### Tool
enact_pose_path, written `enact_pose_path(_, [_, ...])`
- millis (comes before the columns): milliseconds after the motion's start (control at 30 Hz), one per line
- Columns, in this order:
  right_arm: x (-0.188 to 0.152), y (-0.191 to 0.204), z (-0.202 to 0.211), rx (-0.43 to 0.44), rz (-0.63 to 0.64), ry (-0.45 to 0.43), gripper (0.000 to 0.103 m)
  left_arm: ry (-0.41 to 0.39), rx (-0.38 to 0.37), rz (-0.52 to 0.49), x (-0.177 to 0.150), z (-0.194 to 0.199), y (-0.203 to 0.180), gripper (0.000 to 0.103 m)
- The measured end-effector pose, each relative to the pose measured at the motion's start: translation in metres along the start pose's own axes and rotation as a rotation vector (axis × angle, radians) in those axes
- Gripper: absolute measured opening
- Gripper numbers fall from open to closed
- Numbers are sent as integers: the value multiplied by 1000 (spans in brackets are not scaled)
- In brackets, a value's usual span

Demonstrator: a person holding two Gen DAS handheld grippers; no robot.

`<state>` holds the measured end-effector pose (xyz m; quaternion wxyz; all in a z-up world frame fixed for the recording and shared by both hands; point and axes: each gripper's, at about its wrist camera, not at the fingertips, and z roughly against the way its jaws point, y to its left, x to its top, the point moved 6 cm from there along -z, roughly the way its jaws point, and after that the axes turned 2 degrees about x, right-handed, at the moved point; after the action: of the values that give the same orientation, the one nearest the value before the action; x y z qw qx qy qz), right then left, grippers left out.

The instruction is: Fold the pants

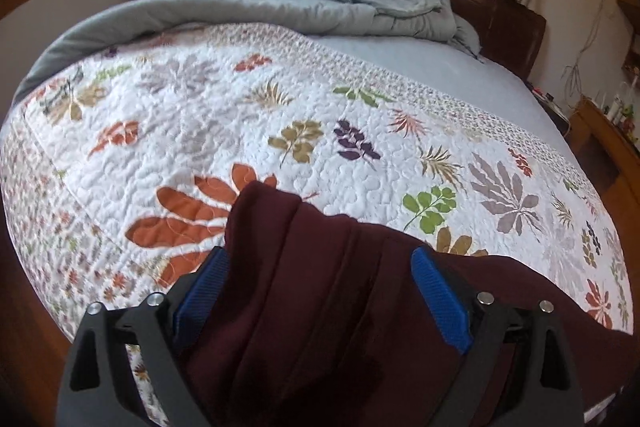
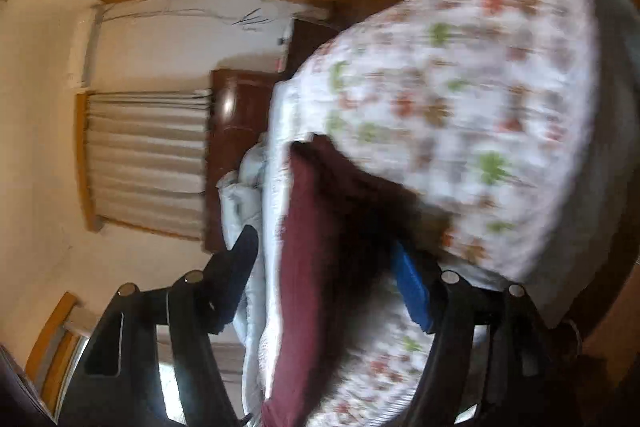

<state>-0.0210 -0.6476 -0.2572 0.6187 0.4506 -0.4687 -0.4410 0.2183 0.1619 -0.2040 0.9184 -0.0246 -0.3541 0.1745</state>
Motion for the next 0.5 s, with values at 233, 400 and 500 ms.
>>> enact_pose_path(233, [0,6,-25,-16,77,53,57,83,6,56,-12,-23,12,93])
enact_pose_path(400, [13,19,-45,-32,108,77,55,115,20,56,-20,-31,21,94])
enact_pose_path(500, [7,15,-47,-64,113,81,45,123,9,66,-22,-32,24,96])
